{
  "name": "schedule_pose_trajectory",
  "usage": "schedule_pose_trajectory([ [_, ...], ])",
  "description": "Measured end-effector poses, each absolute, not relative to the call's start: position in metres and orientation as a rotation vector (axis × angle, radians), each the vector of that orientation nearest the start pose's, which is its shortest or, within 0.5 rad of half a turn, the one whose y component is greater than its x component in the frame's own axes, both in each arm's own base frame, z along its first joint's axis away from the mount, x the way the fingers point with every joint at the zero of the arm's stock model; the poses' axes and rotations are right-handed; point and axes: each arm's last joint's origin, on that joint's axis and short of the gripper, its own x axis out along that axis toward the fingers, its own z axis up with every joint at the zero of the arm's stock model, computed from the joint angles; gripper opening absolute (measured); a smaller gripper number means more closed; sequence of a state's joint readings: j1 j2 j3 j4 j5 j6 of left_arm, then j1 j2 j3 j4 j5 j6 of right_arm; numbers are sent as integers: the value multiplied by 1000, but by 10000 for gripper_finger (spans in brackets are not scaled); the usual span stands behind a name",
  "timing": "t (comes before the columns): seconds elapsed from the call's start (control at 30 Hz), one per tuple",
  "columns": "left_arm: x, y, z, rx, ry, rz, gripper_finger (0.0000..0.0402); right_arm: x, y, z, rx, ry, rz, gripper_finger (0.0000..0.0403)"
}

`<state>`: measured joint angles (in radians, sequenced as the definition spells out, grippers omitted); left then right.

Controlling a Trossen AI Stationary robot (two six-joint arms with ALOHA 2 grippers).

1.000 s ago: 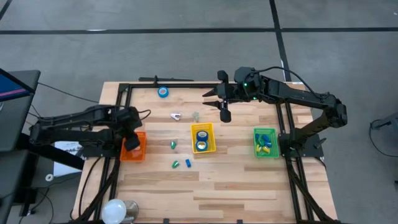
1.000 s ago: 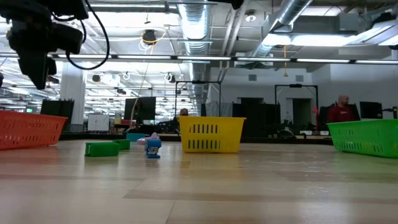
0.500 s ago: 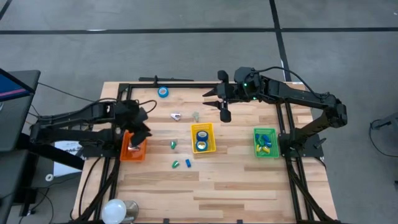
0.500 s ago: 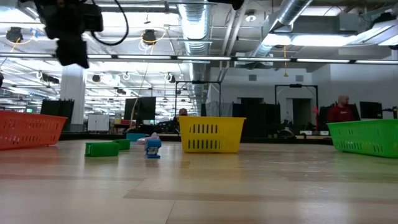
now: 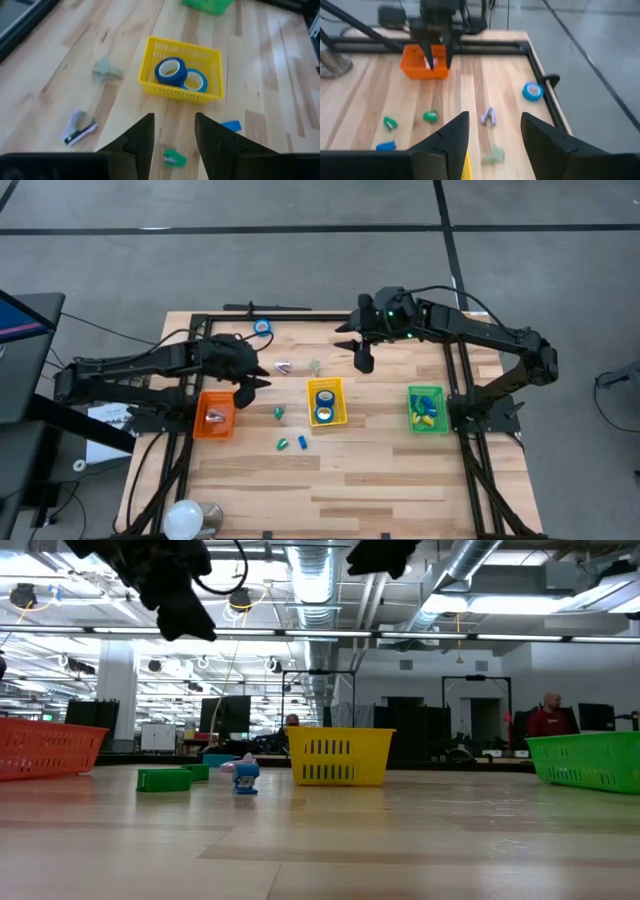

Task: Pick and place Stapler, Stapler remover, tape
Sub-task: Put the purple staple remover into the orange basket

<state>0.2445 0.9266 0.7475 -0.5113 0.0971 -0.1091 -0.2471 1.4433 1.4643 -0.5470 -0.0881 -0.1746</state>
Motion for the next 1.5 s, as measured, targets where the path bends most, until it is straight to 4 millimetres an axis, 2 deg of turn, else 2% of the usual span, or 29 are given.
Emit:
schedule_pose_trajectory([
  [0.2,182,44,275,-216,610,182,132,298,-81,374,-47,625,-137,190],
  [0.4,183,44,281,-231,541,187,132,295,-92,372,67,636,-202,200],
  [0.67,181,43,291,-224,447,183,132,301,-114,354,162,695,-226,196],
  [0.73,181,43,295,-220,421,182,132,310,-118,349,163,681,-208,197],
  [0.97,177,42,307,-202,312,174,132,327,-136,312,245,793,-150,202],
  [1.27,172,41,316,-188,232,169,132,356,-161,237,369,969,-105,203],
  [1.5,172,41,319,-184,205,167,132,367,-182,200,513,954,-20,203],
])
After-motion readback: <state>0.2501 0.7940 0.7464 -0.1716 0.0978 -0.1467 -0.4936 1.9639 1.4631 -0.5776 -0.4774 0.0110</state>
